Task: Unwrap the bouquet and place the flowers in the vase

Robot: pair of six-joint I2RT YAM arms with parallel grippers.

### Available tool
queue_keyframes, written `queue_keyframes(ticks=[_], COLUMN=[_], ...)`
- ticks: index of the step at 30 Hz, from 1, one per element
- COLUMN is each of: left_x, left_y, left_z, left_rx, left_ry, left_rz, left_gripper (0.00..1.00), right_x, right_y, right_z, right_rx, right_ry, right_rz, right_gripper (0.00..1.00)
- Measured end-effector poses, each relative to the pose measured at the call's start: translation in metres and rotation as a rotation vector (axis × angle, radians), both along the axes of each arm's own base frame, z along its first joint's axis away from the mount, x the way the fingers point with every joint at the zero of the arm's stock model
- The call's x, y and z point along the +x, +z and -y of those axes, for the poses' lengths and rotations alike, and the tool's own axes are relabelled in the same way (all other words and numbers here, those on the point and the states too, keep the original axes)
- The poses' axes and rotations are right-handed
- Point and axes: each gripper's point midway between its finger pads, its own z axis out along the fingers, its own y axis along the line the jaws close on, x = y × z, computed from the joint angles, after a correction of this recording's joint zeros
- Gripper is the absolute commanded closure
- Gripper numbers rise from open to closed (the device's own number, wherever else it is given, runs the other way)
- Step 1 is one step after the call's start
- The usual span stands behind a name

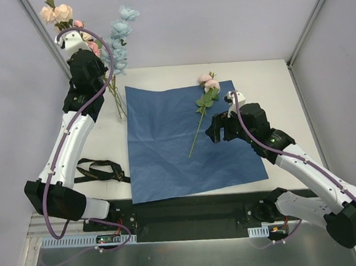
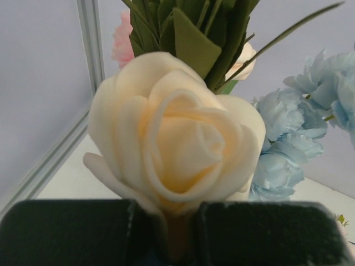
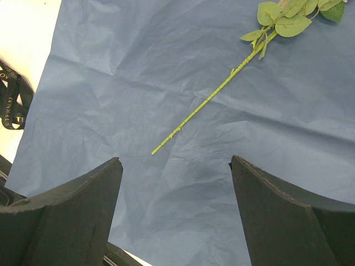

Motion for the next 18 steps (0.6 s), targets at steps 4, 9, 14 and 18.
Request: queue_keyframes(ticks=[4,9,14,18], left_x=[0.003,0.005,0.009,0.011], left_y=[-0.017,-0.032,-0.041,-0.051], left_z=[0.001,0.002,0.002,0.002], left_rx=[-0.005,-0.02,-0.031,-0.036], left_ry=[0.003,0.006,0.014,0.023], left_rz=[-0.032,-0.052,-0.059,-0.062], left_gripper=[1.0,1.0,0.97,0.95], right_x=[0.001,0.001,0.0,0.0], right_y=[-0.002,-0.006,-0.011,-0.013], right_z=[0.0,-0.003,-0.005,-0.006], right_rx=[-0.004,0.004,0.009,0.009], right_ry=[0.0,-0.006,-0.002,-0.001], right_rz=[-0.007,-0.03,-0.053,-0.061], right_gripper=[0.18,0.18,0.18,0.18])
